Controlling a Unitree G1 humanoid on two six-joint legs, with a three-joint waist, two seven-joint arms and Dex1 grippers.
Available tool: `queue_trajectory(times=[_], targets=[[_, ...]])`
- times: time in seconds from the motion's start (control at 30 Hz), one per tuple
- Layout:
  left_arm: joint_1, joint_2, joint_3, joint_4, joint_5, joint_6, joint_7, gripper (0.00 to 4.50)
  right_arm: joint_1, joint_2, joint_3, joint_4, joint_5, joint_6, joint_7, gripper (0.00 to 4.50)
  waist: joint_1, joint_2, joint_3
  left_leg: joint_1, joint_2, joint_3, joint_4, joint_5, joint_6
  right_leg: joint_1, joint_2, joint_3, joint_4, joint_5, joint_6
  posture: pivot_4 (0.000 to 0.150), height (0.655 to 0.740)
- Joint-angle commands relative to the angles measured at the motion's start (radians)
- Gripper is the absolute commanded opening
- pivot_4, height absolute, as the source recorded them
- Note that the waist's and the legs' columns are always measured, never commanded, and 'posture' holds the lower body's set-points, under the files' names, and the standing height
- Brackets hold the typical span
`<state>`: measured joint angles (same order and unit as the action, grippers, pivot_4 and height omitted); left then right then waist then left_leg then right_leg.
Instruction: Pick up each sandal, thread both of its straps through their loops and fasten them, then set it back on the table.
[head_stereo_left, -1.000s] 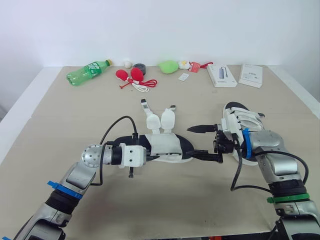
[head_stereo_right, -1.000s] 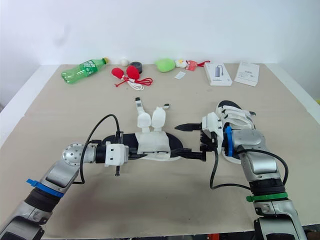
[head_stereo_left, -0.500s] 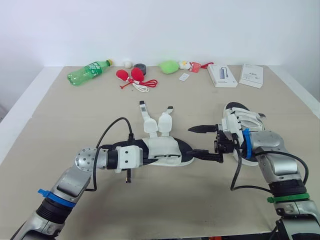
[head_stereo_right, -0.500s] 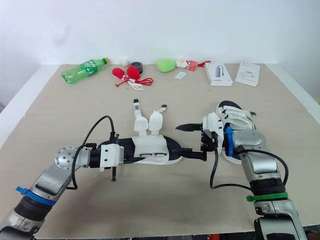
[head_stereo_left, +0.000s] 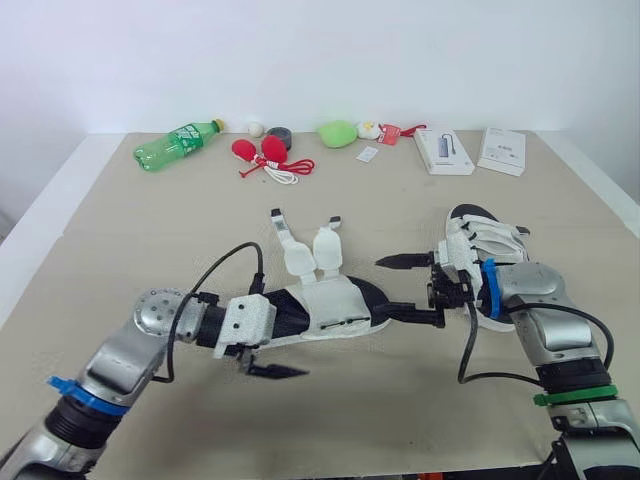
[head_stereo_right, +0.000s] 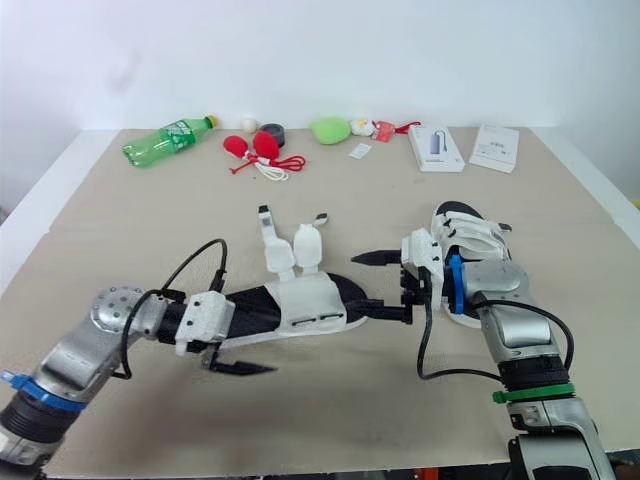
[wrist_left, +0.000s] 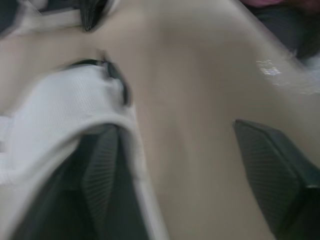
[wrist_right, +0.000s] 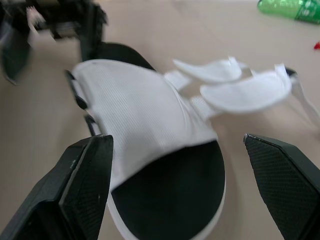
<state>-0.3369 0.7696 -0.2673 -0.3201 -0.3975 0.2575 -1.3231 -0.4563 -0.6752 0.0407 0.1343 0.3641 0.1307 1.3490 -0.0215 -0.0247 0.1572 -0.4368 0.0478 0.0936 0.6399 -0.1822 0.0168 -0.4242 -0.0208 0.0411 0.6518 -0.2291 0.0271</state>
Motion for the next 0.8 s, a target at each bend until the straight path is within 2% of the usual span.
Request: queue_trajectory(times=[0.03, 0.13, 0.17, 0.23, 0.27, 0.3, 0.33, 0.4, 0.5, 0.53, 0.8], targets=[[-0.066, 0.051, 0.061, 0.012, -0.075, 0.096, -0.058, 3.5, -0.04, -0.014, -0.009, 0.019, -0.016, -0.053, 0.01, 4.5, 0.0, 0.0, 0.0, 0.0, 0.0, 0.0, 0.0, 0.0, 0.0, 0.0, 0.0, 0.0, 0.0, 0.0, 0.0, 0.15, 0.74], [-0.107, 0.047, 0.068, 0.114, -0.008, 0.019, -0.053, 3.5, -0.068, -0.009, -0.006, 0.071, -0.037, -0.097, 0.016, 4.5, 0.0, 0.0, 0.0, 0.0, -0.001, 0.0, 0.001, 0.001, 0.001, 0.0, 0.0, 0.0, 0.0, 0.001, 0.0, 0.15, 0.74], [-0.116, 0.044, 0.071, 0.137, -0.001, 0.01, -0.054, 3.58, -0.077, -0.008, -0.002, 0.089, -0.048, -0.119, 0.021, 4.09, 0.0, 0.0, 0.0, 0.001, -0.001, 0.0, 0.001, 0.001, 0.001, 0.0, 0.0, 0.0, 0.0, 0.001, 0.0, 0.15, 0.74], [-0.142, 0.027, 0.09, 0.185, -0.007, 0.016, -0.043, 3.58, -0.092, 0.0, 0.004, 0.104, -0.049, -0.135, 0.033, 3.73, 0.0, 0.0, 0.0, 0.0, -0.001, 0.001, 0.001, 0.001, 0.001, 0.0, 0.0, 0.0, 0.0, 0.001, 0.0, 0.15, 0.74], [-0.156, 0.021, 0.098, 0.208, -0.01, 0.025, -0.037, 3.58, -0.095, 0.005, 0.007, 0.104, -0.048, -0.133, 0.034, 3.21, 0.0, 0.0, 0.0, 0.0, -0.001, 0.001, 0.001, 0.001, 0.001, 0.0, 0.0, 0.0, 0.0, 0.001, 0.0, 0.15, 0.74], [-0.184, 0.0, 0.117, 0.25, -0.019, 0.048, -0.007, 3.58, -0.094, 0.012, 0.016, 0.098, -0.052, -0.132, 0.035, 2.89, 0.0, 0.0, 0.0, 0.0, 0.0, 0.0, 0.001, 0.001, 0.001, 0.0, 0.0, 0.0, 0.0, 0.0, 0.0, 0.15, 0.74], [-0.216, -0.026, 0.14, 0.292, -0.042, 0.097, 0.032, 3.58, -0.087, 0.019, 0.027, 0.09, -0.057, -0.132, 0.035, 2.27, 0.0, 0.0, 0.0, -0.001, 0.0, 0.0, 0.0, 0.001, 0.001, 0.0, 0.0, 0.0, 0.0, 0.001, 0.0, 0.15, 0.74], [-0.254, -0.059, 0.17, 0.343, -0.07, 0.18, 0.085, 3.58, -0.072, 0.026, 0.043, 0.072, -0.063, -0.125, 0.029, 1.65, 0.001, 0.0, 0.0, -0.001, 0.0, -0.001, 0.001, 0.001, 0.001, 0.0, 0.001, 0.0, 0.001, 0.001, 0.002, 0.15, 0.74], [-0.262, -0.107, 0.204, 0.357, -0.105, 0.278, 0.153, 3.58, -0.043, 0.015, 0.077, 0.028, -0.071, -0.104, 0.045, 0.22, 0.001, 0.0, 0.0, -0.001, -0.001, -0.001, 0.001, 0.001, 0.001, 0.0, 0.002, 0.0, 0.001, 0.003, 0.005, 0.15, 0.74], [-0.257, -0.121, 0.214, 0.35, -0.123, 0.317, 0.175, 3.58, -0.032, 0.013, 0.093, 0.016, -0.081, -0.1, 0.047, 0.1, 0.001, 0.0, 0.0, -0.001, 0.0, -0.002, 0.001, 0.001, 0.001, 0.0, 0.002, 0.0, 0.001, 0.002, 0.005, 0.15, 0.74], [-0.309, -0.171, 0.257, 0.382, -0.211, 0.645, 0.323, 3.58, -0.051, 0.039, 0.129, 0.067, -0.15, -0.162, 0.004, 0.1, 0.0, 0.0, 0.0, 0.0, -0.001, -0.002, 0.002, 0.001, 0.0, 0.0, 0.003, 0.0, 0.004, 0.002, 0.005, 0.15, 0.74]])
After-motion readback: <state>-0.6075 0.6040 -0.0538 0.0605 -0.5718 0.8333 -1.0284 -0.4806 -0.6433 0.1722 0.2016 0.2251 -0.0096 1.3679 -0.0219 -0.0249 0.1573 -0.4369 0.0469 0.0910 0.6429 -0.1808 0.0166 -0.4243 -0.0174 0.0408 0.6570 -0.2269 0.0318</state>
